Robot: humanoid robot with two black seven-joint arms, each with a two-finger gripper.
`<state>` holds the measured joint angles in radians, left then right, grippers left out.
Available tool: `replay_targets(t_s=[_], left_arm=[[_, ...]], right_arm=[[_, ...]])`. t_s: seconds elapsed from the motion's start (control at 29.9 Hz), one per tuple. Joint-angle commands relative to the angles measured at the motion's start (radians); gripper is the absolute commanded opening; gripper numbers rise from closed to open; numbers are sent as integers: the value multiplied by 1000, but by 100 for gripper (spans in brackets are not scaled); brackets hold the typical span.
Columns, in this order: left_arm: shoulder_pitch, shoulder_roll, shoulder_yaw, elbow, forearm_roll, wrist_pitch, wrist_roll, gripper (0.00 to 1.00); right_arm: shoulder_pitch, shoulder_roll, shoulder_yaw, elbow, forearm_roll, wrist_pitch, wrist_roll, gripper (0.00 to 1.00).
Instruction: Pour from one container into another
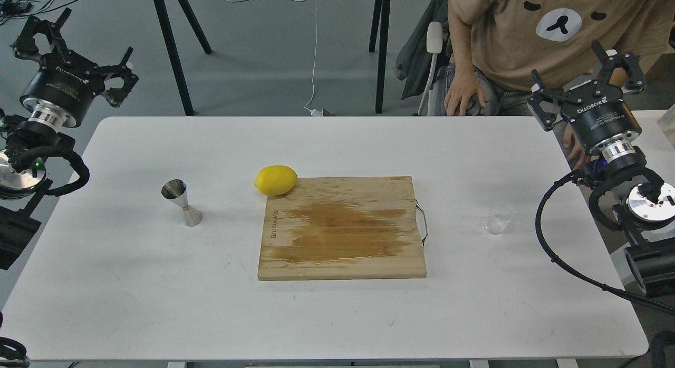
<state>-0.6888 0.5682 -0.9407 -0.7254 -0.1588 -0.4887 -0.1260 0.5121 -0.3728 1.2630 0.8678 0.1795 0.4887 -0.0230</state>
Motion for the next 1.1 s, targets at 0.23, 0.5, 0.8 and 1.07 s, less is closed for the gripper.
replay_targets(t_s=[0.23, 0.5, 0.8, 1.07], left_arm=[[-3, 9, -18, 35, -27, 0, 0, 100], [-12, 116, -12, 64, 300, 0, -161, 100], [-159, 274, -21, -80, 905, 0, -251, 100], [-169, 294, -24, -409, 1413, 0, -322, 100]], right_arm=[[-1, 3, 6, -3, 0, 0, 0, 99], [-1, 5, -1, -4, 0, 0, -3, 99], [-4, 5, -14, -1, 0, 0, -3, 99], [-10, 5, -16, -1, 0, 0, -3, 99]])
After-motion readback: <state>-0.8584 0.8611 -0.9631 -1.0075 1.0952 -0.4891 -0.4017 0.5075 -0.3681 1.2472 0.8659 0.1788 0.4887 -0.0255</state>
